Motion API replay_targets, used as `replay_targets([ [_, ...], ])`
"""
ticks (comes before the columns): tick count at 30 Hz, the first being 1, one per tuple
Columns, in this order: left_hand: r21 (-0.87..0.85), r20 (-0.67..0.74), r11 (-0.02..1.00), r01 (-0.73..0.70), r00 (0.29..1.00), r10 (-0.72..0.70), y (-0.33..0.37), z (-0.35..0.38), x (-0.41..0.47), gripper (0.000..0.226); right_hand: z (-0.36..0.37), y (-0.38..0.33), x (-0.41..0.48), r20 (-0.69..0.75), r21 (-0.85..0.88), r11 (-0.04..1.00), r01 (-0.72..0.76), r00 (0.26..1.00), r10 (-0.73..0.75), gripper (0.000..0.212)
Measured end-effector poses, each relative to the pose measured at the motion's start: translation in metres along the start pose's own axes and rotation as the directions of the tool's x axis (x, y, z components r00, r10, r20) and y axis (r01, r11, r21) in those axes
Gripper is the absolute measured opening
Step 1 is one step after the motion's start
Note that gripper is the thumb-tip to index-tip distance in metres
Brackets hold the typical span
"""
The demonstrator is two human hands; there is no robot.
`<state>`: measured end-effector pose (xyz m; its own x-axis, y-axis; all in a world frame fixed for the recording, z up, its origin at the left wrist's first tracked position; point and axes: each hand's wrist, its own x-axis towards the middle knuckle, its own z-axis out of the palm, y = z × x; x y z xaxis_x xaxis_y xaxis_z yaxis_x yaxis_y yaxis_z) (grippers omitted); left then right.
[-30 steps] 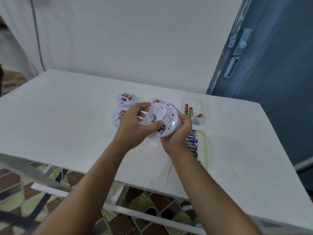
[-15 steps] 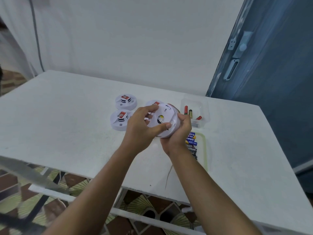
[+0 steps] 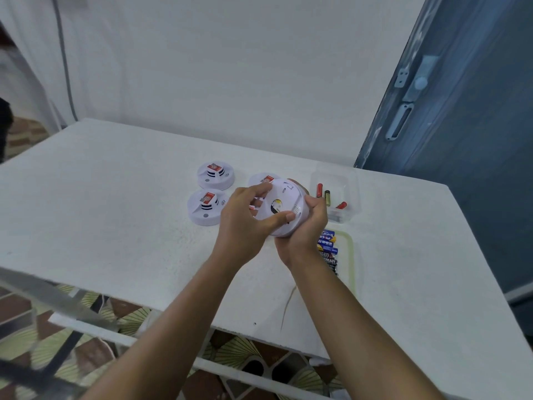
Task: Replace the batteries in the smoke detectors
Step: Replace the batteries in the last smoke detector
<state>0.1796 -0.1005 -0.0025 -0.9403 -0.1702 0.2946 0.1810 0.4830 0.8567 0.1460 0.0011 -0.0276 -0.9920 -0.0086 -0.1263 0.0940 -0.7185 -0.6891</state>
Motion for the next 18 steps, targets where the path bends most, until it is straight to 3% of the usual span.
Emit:
replay_targets([
  [18,0.021,0.059,1.0,-0.023,0.998,0.022,-0.013,0.008,0.002,0.069,-0.005,-0.002,0.005,0.016,0.011,0.994,-0.111,0.994,0.111,0.067],
])
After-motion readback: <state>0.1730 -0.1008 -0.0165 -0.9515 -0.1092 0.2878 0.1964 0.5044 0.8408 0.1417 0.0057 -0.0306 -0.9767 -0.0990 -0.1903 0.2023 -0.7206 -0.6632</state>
